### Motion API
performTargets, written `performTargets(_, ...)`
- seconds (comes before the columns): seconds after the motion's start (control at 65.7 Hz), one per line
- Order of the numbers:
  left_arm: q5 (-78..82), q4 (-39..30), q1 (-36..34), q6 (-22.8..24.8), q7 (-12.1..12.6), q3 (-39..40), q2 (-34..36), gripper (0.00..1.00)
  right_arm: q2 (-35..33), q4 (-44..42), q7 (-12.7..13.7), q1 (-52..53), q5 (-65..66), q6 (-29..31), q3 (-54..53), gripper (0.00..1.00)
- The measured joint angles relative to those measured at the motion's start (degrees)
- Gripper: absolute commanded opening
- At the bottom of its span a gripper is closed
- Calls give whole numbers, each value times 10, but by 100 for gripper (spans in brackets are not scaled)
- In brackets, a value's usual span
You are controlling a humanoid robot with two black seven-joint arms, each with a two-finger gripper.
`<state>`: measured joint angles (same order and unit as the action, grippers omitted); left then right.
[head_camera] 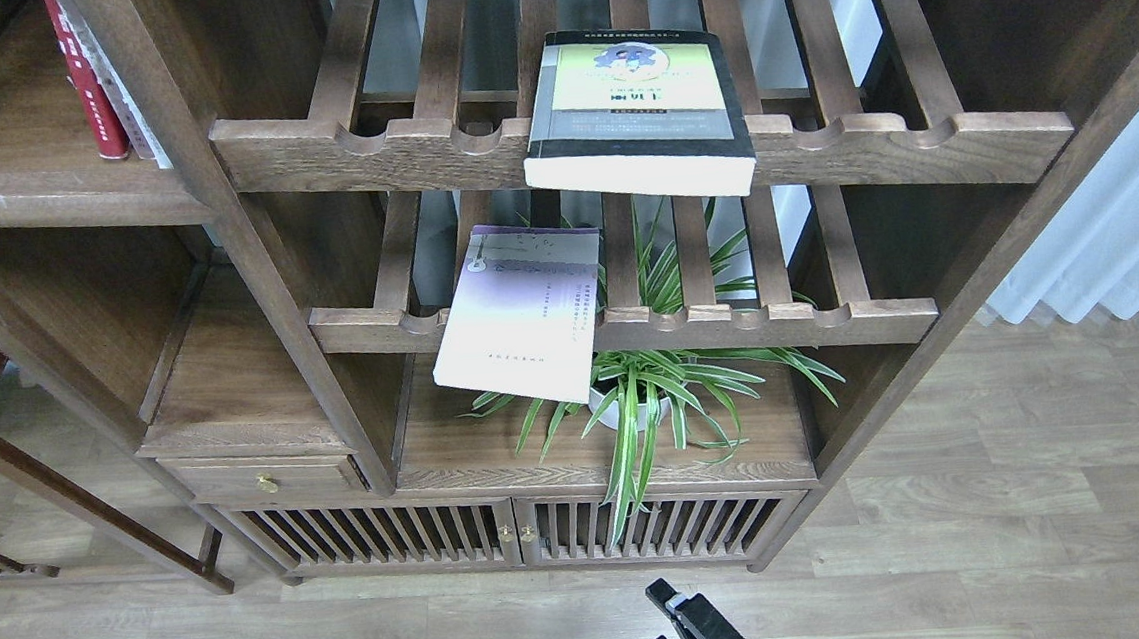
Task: Organize books on shelf
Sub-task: 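Insert the red book upright into the tall shelf with the left gripper, then reach the right gripper up to the green-and-white book on top shelf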
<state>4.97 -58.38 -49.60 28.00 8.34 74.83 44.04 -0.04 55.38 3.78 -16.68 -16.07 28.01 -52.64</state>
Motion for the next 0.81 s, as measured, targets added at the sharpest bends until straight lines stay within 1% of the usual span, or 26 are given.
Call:
performTargets(0.061,-18,-21,29,0,0,15,8,65,0,0,0,4,0,0,-1,99)
performTargets(0.076,-20,-24,34,0,-1,18,9,67,0,0,0,5,0,0,-1,99)
performTargets(0.091,-32,-44,64,0,0,38,12,67,0,0,0,7,-1,0,-1,99)
performTargets(0.137,-36,-55,83,0,1,50,13,67,0,0,0,9,-1,0,-1,99)
performTargets(0.259,-41,-108,170,0,4,106,14,70,0,4,0,16,-10,0,-1,99)
performTargets(0.335,-47,-130,212,0,4,130,14,72,0,7,0,17,-18,0,-1,99)
performTargets(0.472,-56,-156,269,0,4,160,13,76,0,9,-3,17,-30,0,-1,99)
performTargets(0.563,-58,-167,303,0,4,176,11,81,0,10,-5,16,-33,0,-1,99)
performTargets(0.806,-59,-208,414,0,3,204,-9,87,0,22,-6,15,-34,0,-3,99)
